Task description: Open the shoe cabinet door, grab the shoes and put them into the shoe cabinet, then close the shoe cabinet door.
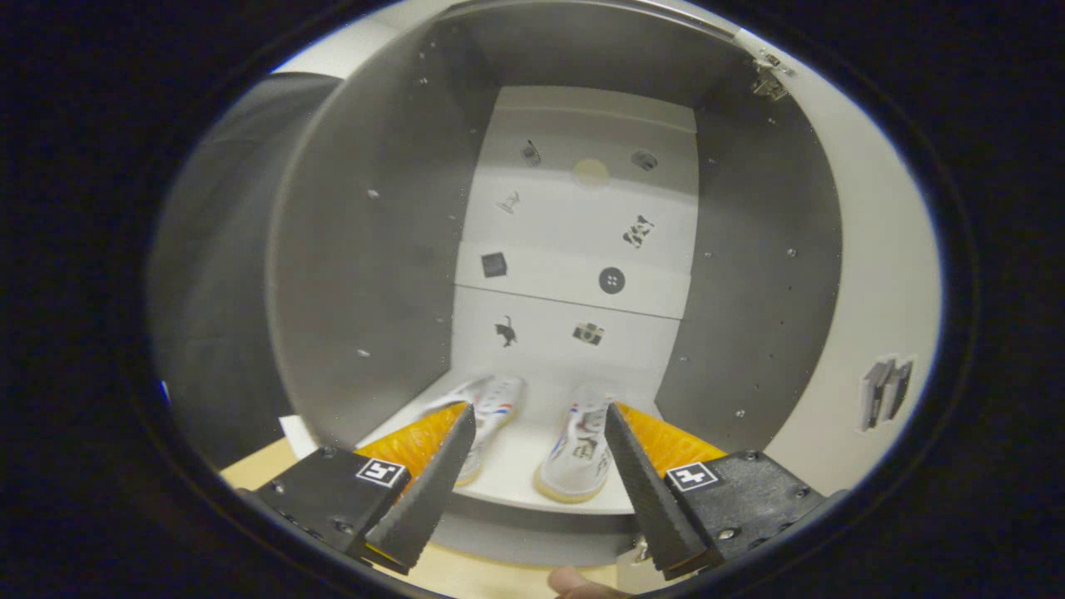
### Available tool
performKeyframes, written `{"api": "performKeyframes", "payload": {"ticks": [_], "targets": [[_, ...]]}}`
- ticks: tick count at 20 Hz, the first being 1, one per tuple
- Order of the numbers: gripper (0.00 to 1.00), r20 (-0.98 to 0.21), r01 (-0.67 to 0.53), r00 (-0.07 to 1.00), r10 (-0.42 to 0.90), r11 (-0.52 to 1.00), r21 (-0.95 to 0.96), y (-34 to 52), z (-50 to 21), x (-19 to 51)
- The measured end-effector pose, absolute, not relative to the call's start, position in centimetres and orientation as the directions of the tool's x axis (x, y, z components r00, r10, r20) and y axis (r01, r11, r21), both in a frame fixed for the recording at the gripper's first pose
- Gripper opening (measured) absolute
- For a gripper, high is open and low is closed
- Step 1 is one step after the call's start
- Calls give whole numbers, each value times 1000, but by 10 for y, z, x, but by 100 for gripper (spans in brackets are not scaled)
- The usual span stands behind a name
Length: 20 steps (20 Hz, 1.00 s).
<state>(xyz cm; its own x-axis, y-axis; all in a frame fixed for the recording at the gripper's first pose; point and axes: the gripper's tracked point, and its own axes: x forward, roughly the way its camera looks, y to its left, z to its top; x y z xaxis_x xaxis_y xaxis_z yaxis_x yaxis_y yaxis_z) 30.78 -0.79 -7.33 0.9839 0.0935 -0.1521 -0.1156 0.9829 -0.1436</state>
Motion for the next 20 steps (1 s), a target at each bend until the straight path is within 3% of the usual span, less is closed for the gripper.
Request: {"api": "performKeyframes", "payload": {"ticks": [6,11,20], "targets": [[100,-156,-131,981,116,987,-88,26,-52,199],[100,-109,-53,993,47,997,-52,15,-17,93],[100,10,-150,988,151,985,-87,-12,57,-82]]}}
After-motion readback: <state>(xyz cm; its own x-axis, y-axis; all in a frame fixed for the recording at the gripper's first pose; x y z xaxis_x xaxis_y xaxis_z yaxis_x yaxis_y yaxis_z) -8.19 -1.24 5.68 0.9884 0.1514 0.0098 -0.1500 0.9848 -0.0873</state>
